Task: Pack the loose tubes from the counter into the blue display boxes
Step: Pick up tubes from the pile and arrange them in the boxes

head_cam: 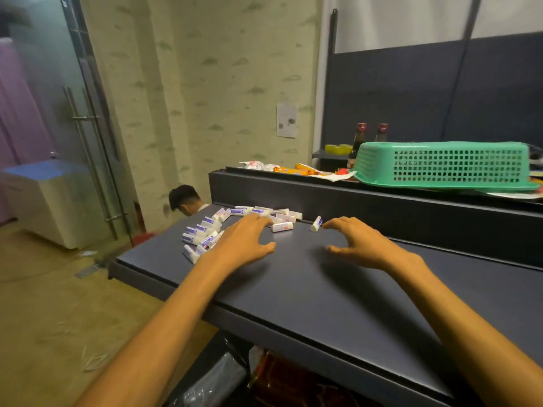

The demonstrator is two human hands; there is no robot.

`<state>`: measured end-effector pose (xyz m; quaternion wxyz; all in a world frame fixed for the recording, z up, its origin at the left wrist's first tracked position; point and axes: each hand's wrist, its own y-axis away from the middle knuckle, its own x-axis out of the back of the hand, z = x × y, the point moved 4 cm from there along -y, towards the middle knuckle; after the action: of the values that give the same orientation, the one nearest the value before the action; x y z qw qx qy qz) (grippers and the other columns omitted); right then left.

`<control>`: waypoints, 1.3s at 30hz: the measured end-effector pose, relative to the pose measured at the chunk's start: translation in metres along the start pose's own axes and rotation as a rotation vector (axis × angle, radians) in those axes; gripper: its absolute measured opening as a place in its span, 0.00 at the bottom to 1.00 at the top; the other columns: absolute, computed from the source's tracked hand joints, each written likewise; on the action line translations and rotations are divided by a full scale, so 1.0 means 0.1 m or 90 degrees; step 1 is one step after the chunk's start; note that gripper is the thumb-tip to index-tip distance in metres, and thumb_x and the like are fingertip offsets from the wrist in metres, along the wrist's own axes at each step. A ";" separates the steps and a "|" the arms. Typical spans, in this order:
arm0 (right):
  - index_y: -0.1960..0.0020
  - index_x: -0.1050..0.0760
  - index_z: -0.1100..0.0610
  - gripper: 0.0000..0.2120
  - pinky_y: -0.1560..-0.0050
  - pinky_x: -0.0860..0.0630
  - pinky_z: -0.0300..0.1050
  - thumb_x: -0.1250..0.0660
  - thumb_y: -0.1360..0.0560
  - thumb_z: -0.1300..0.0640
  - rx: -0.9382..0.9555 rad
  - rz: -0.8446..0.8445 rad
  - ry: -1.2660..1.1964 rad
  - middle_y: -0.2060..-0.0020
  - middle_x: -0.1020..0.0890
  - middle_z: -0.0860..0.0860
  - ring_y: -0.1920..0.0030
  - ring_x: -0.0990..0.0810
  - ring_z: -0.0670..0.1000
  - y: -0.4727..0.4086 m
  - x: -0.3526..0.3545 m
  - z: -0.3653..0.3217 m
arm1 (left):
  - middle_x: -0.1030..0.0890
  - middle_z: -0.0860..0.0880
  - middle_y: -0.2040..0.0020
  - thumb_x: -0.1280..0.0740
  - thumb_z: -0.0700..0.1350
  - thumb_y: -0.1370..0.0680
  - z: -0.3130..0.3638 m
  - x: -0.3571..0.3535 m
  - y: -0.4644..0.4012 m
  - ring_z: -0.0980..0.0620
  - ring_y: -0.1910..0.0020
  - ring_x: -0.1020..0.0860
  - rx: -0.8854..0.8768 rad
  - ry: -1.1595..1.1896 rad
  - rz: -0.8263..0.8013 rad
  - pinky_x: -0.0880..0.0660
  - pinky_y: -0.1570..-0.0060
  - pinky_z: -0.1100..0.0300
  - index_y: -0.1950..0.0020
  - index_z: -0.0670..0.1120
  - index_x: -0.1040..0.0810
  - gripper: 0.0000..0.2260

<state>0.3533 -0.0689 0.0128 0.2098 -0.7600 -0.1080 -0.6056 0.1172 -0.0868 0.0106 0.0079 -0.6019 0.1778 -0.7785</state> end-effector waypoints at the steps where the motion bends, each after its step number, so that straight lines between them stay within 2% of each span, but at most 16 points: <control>1: 0.29 0.35 0.46 0.25 0.33 0.31 0.51 0.33 0.24 0.46 -0.018 0.001 0.003 0.30 0.31 0.49 0.32 0.32 0.50 -0.05 -0.01 0.01 | 0.29 0.51 0.31 0.33 0.55 0.26 -0.07 -0.02 -0.10 0.49 0.33 0.30 -0.015 0.011 -0.006 0.29 0.36 0.49 0.31 0.54 0.31 0.24; 6: 0.29 0.35 0.49 0.26 0.34 0.31 0.50 0.32 0.24 0.47 -0.109 0.005 0.014 0.31 0.30 0.49 0.32 0.32 0.50 -0.22 -0.02 0.01 | 0.28 0.50 0.32 0.32 0.53 0.25 -0.32 -0.09 -0.56 0.50 0.35 0.29 -0.085 0.037 -0.029 0.29 0.38 0.54 0.30 0.51 0.30 0.24; 11: 0.29 0.34 0.49 0.25 0.32 0.31 0.48 0.33 0.23 0.47 -0.175 0.018 0.005 0.32 0.29 0.49 0.33 0.31 0.49 -0.25 -0.09 0.01 | 0.28 0.48 0.34 0.32 0.53 0.24 -0.35 -0.22 -0.86 0.48 0.36 0.28 -0.147 0.030 -0.061 0.29 0.38 0.52 0.30 0.49 0.29 0.24; 17: 0.29 0.34 0.49 0.25 0.33 0.32 0.46 0.33 0.23 0.47 -0.236 0.014 0.005 0.32 0.29 0.48 0.34 0.30 0.48 -0.17 -0.11 0.07 | 0.27 0.48 0.36 0.35 0.53 0.22 -0.29 -0.38 -1.07 0.47 0.39 0.28 -0.199 -0.003 -0.089 0.29 0.43 0.52 0.37 0.46 0.22 0.17; 21: 0.29 0.34 0.50 0.25 0.34 0.32 0.45 0.33 0.23 0.47 -0.253 0.029 0.006 0.32 0.28 0.48 0.34 0.30 0.47 -0.13 -0.09 0.15 | 0.26 0.48 0.37 0.34 0.49 0.21 -0.27 -0.42 -1.10 0.47 0.39 0.27 -0.201 0.002 -0.086 0.29 0.43 0.54 0.38 0.49 0.23 0.13; 25: 0.29 0.34 0.49 0.25 0.34 0.32 0.44 0.33 0.23 0.47 -0.248 0.035 -0.001 0.32 0.28 0.48 0.34 0.30 0.47 -0.13 -0.10 0.19 | 0.23 0.47 0.42 0.33 0.45 0.22 -0.24 -0.44 -1.06 0.47 0.45 0.24 -0.194 0.036 -0.087 0.26 0.47 0.55 0.43 0.51 0.24 0.09; 29: 0.29 0.34 0.50 0.24 0.33 0.31 0.46 0.33 0.23 0.47 -0.233 0.029 -0.007 0.32 0.28 0.49 0.34 0.30 0.48 -0.15 -0.12 0.22 | 0.20 0.50 0.45 0.31 0.42 0.24 -0.22 -0.42 -1.04 0.51 0.49 0.23 -0.202 0.073 -0.086 0.26 0.49 0.58 0.42 0.50 0.23 0.11; 33: 0.29 0.34 0.50 0.25 0.33 0.30 0.48 0.33 0.23 0.47 -0.223 0.035 -0.005 0.33 0.27 0.49 0.35 0.29 0.48 -0.18 -0.10 0.26 | 0.20 0.51 0.44 0.27 0.47 0.26 -0.22 -0.37 -1.05 0.51 0.48 0.22 -0.211 0.079 -0.087 0.25 0.50 0.58 0.40 0.51 0.21 0.15; 39: 0.30 0.33 0.49 0.24 0.35 0.29 0.47 0.33 0.23 0.48 -0.211 0.044 -0.004 0.33 0.27 0.48 0.35 0.28 0.48 -0.22 -0.03 0.28 | 0.23 0.52 0.47 0.24 0.50 0.29 -0.19 -0.29 -1.10 0.52 0.50 0.26 -0.217 0.086 -0.077 0.28 0.52 0.57 0.47 0.52 0.19 0.12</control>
<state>0.3676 -0.0363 0.0092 0.1020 -0.7892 0.0187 -0.6053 0.1293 0.0280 0.0109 -0.1533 -0.5506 0.2709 -0.7746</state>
